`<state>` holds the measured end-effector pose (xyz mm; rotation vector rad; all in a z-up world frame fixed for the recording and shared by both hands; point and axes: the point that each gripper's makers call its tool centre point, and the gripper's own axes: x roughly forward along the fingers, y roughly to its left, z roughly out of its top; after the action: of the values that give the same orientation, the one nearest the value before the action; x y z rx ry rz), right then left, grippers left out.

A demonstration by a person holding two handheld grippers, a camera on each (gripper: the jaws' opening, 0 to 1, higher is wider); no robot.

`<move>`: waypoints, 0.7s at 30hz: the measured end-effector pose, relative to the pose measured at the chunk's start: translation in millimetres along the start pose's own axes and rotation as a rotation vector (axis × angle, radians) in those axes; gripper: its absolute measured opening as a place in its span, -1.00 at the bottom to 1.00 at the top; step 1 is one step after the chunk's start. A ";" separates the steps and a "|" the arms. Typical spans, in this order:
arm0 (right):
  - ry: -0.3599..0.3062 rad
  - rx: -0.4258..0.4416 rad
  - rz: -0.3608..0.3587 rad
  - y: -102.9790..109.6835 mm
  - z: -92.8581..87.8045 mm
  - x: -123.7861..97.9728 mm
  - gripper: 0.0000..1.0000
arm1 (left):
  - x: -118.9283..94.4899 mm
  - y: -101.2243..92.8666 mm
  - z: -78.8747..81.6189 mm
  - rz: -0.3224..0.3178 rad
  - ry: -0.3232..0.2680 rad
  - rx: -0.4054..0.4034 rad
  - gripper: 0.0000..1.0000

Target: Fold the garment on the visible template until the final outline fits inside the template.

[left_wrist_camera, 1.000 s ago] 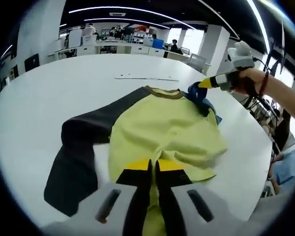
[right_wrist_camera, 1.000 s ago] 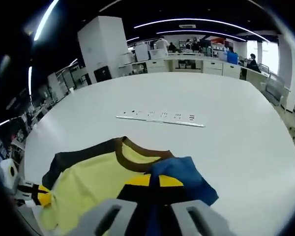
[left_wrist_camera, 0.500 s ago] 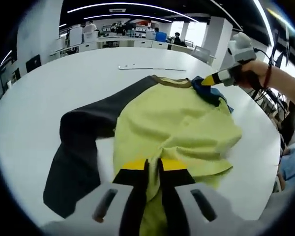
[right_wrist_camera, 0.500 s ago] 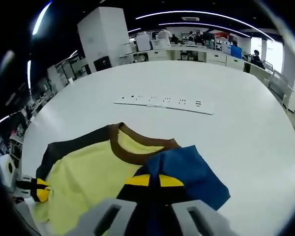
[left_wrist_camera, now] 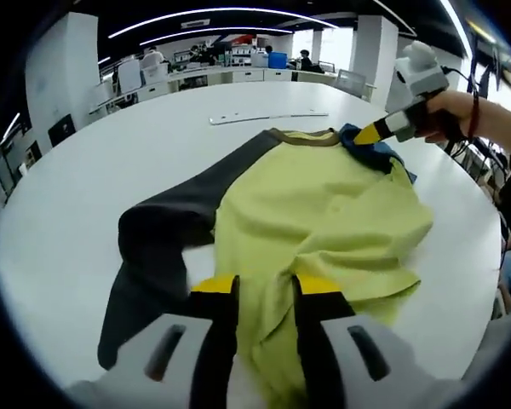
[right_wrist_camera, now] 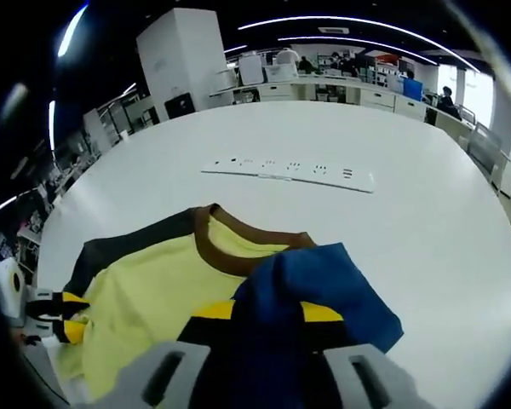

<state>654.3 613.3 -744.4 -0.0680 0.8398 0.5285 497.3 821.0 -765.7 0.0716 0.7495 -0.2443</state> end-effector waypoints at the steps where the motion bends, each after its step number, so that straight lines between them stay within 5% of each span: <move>1: -0.005 -0.001 0.001 0.1 1.1 -2.3 -0.42 | -2.4 0.0 1.2 0.005 -0.005 0.005 -0.48; 7: -0.034 0.006 0.007 -1.2 2.1 -18.8 -0.15 | -11.0 0.3 7.5 0.026 -0.034 0.035 -0.32; 21: -0.028 0.024 -0.016 -26.1 -21.9 -54.0 -0.09 | -39.3 -24.1 27.6 -0.039 -0.116 0.107 -0.15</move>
<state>621.9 562.3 -723.9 -0.0453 0.8176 0.5031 482.1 801.1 -718.1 0.1431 0.6229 -0.3226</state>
